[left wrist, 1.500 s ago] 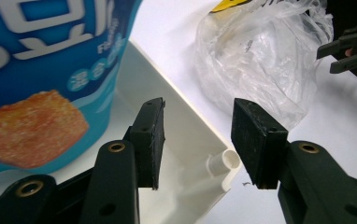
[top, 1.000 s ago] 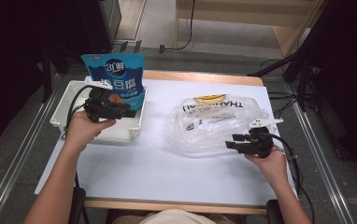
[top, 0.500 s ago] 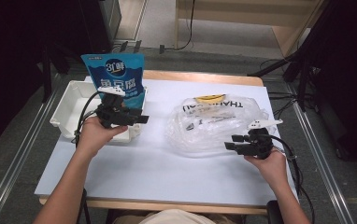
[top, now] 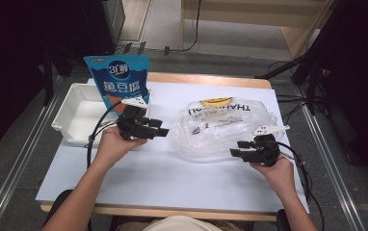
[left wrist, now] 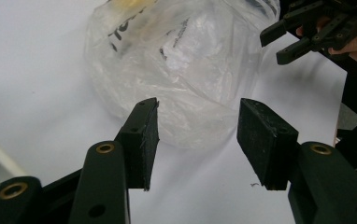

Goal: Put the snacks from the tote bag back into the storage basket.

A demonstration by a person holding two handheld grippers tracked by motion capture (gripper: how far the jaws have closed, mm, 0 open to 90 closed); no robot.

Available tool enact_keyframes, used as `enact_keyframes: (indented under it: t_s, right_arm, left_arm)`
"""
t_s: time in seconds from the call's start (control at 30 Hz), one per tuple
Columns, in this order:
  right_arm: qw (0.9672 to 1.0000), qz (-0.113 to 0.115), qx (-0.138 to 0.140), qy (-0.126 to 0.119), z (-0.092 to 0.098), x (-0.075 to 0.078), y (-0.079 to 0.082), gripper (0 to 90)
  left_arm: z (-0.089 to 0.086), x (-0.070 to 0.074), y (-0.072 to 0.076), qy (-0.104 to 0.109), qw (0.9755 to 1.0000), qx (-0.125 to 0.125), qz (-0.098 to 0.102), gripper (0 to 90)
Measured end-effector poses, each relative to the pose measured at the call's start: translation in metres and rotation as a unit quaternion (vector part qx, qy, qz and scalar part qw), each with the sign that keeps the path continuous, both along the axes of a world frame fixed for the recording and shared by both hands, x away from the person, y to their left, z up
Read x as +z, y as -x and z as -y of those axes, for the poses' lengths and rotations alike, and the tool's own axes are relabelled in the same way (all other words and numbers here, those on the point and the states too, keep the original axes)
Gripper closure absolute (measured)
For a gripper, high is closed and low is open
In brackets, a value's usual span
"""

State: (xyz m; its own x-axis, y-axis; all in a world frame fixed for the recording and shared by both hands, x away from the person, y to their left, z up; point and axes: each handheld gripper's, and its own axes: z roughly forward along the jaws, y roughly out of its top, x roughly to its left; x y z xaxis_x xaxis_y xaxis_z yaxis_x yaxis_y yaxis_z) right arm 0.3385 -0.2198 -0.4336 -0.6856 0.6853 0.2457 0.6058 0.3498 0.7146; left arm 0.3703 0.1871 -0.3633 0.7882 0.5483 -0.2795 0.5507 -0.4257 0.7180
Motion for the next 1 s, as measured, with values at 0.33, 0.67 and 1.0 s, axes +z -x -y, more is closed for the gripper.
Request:
enact_keyframes:
  t_s: [0.33,0.67,1.0]
  right_arm:
    - [0.9999,0.008,0.012,0.001,-0.009,0.000,0.008,50.2]
    - [0.9994,0.018,0.030,-0.003,-0.027,0.000,0.017,49.4]
    - [0.9989,0.021,0.041,0.005,-0.031,-0.004,0.020,48.4]
  left_arm:
    - [0.019,-0.011,0.006,-0.003,0.9998,-0.019,0.008,50.2]
    - [0.039,-0.027,0.015,-0.024,0.9987,-0.041,0.018,52.1]
    - [0.047,-0.036,0.018,-0.030,0.9981,-0.052,0.015,52.5]
